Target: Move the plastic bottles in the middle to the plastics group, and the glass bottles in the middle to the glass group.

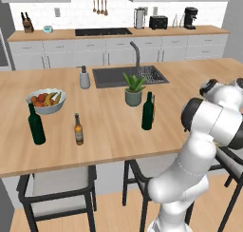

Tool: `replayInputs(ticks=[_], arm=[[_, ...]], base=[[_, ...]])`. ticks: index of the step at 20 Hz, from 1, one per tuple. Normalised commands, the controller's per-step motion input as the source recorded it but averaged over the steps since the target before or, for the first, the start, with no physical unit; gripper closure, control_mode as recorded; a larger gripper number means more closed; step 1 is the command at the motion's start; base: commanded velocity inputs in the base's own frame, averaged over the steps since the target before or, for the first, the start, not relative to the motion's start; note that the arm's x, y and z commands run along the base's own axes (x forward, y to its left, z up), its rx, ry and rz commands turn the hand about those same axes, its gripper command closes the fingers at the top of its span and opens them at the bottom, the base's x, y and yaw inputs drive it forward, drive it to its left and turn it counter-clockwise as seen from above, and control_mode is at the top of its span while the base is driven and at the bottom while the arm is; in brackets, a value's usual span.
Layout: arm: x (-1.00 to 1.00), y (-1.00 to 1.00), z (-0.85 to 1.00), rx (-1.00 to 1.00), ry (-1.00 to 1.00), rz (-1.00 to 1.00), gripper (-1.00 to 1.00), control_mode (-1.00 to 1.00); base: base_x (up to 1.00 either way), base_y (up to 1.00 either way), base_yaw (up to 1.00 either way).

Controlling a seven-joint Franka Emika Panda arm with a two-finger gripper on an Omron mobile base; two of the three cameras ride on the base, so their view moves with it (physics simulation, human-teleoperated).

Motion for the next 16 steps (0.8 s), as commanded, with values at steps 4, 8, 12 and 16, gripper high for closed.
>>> replayInputs(ticks=[4,8,12,16], arm=[[0.00,-0.83,-0.05,0.10,0.01,-0.14,1.00,-1.00],[0.00,-0.56,-0.34,0.01,0.00,-0.17,1.00,-1.00],[0.00,-0.46,-0.33,0.00,-0.08,-0.17,1.00,-1.00],[0.00,-0.38,-0.17,0.00,-0.08,-0.17,1.00,-1.00]], base=[[0.00,0.00,0.00],[0.00,0.00,0.00],[0.00,0.00,0.00],[0.00,0.00,0.00]])
